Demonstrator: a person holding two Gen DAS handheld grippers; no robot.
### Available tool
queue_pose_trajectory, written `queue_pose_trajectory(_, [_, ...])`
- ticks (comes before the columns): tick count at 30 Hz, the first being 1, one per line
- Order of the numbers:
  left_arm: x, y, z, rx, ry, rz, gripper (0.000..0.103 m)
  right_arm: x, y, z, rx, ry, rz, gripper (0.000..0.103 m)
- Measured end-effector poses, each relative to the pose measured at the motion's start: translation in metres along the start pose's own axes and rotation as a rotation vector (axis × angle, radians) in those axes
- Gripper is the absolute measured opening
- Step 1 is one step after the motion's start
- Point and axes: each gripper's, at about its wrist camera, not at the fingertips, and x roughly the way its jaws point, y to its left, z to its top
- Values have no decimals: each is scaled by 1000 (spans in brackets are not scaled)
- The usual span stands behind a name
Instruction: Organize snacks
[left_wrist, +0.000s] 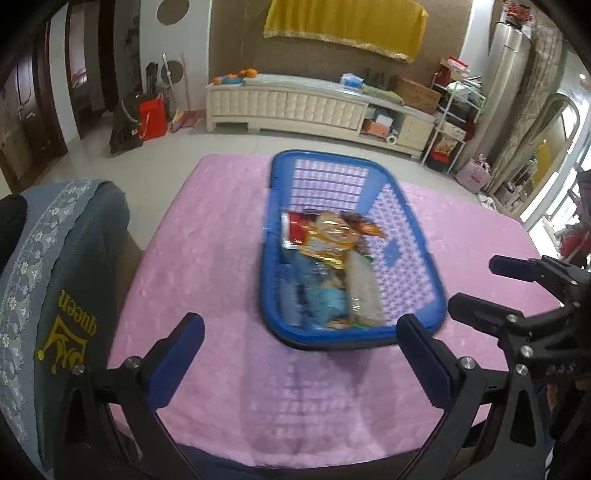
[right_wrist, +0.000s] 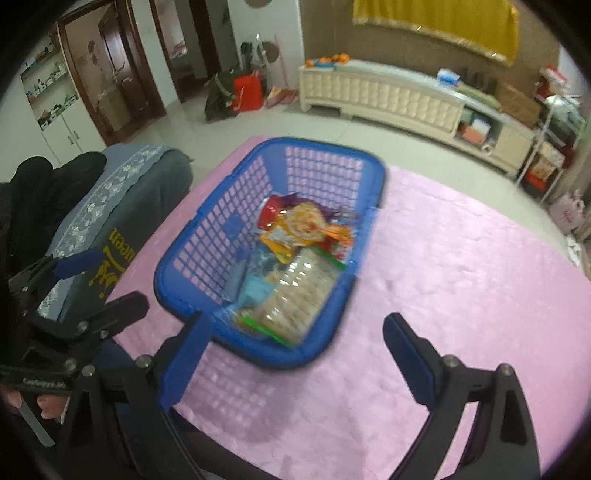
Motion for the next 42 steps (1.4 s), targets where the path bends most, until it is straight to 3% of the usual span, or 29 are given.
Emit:
queue_pose_trajectory(11, [-59,-68,-45,94,-201,-18,103,-95,-36,-74,100,-234,-136,103])
queue_pose_trajectory(21, [-124,-110,-89,123,-383,-8,103,-158,-27,-138,157,-431,-202,103])
queue_pose_trajectory(28, [-138,-117,-115,130,-416,-19,103,-174,-11,-174,166,-482,-272,103])
queue_pose_trajectory(42, [-144,-117,-130,145,-444,-3,103,-187,-1,-196,180,-528,-263,103])
